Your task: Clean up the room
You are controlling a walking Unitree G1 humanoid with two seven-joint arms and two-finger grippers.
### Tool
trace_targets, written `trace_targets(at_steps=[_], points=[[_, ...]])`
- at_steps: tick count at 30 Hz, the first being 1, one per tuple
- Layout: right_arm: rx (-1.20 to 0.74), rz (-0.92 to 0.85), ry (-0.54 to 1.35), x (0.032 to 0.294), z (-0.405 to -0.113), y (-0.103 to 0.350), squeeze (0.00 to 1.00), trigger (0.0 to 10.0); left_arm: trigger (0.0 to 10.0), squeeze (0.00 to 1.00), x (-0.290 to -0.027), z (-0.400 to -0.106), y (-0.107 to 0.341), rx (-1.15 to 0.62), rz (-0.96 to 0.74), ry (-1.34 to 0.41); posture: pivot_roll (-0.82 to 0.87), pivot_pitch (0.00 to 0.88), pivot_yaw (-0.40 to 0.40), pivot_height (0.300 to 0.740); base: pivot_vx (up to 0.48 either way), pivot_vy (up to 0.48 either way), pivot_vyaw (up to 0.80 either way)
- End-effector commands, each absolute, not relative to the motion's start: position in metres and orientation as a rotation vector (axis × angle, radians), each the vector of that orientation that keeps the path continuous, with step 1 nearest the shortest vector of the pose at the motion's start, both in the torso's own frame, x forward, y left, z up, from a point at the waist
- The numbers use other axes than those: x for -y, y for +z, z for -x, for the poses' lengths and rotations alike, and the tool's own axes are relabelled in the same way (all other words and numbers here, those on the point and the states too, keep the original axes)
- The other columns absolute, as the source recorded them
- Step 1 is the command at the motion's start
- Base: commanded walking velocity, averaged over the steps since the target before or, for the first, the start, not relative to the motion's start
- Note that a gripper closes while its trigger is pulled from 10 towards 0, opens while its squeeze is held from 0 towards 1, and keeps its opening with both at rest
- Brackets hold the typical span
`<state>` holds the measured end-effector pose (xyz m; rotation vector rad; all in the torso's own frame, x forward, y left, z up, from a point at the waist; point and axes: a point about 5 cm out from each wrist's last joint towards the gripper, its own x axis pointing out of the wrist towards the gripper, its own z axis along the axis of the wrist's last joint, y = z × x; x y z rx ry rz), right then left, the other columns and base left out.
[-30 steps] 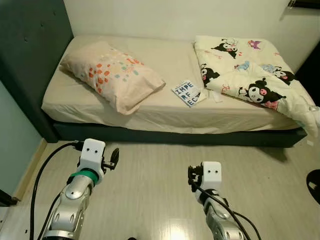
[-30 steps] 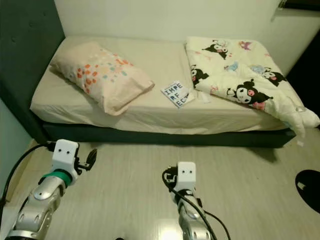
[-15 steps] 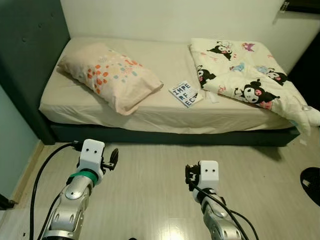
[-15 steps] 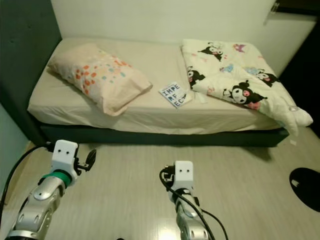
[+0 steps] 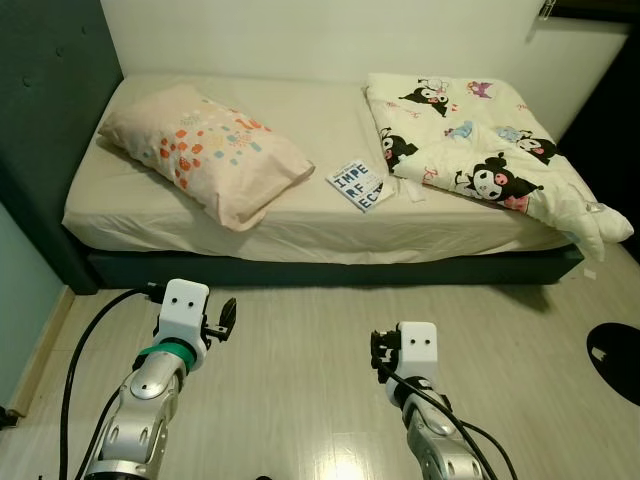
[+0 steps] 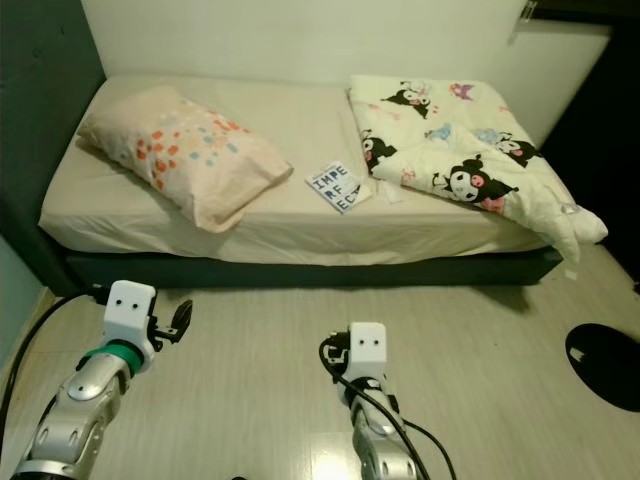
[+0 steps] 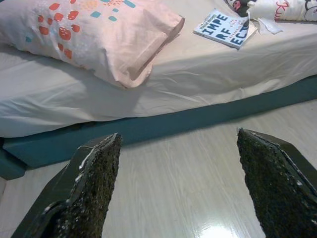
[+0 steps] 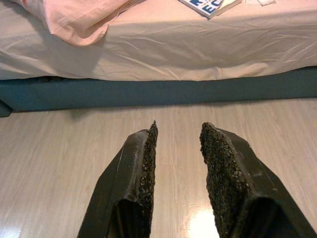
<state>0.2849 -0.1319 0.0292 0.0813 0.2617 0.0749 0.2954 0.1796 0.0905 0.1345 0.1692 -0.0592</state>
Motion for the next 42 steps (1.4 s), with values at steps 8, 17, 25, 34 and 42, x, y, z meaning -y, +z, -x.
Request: trace_targets(at_steps=[8, 17, 25, 34, 42], points=[[-0.291, -0.091, 0.068, 0.133, -0.283, 0.024, 0.00, 10.0, 10.0, 0.00, -0.179, -0.296, 0.082, -0.229, -0.132, -0.046, 0.13, 0.024, 0.019, 0.740, 0.000, -0.360, 0.00], [-0.300, -0.096, 0.050, 0.136, -0.285, 0.024, 0.00, 10.0, 10.0, 0.00, -0.181, -0.300, 0.078, -0.257, -0.075, -0.006, 0.12, 0.037, 0.014, 0.740, 0.000, 0.000, 0.00], [-0.305, -0.094, 0.057, 0.135, -0.285, 0.024, 0.00, 10.0, 10.0, 0.00, -0.180, -0.297, 0.074, -0.278, -0.069, -0.007, 0.12, 0.039, 0.011, 0.740, 0.000, 0.000, 0.00], [-0.314, -0.099, 0.061, 0.135, -0.286, 0.024, 0.00, 10.0, 10.0, 0.00, -0.183, -0.294, 0.069, -0.300, -0.067, 0.002, 0.13, 0.039, 0.007, 0.740, 0.000, 0.000, 0.00], [-0.321, -0.107, 0.028, 0.138, -0.287, 0.022, 0.00, 10.0, 10.0, 0.00, -0.180, -0.298, 0.067, -0.305, -0.100, -0.024, 0.12, 0.035, 0.005, 0.740, 0.000, 0.000, 0.00]])
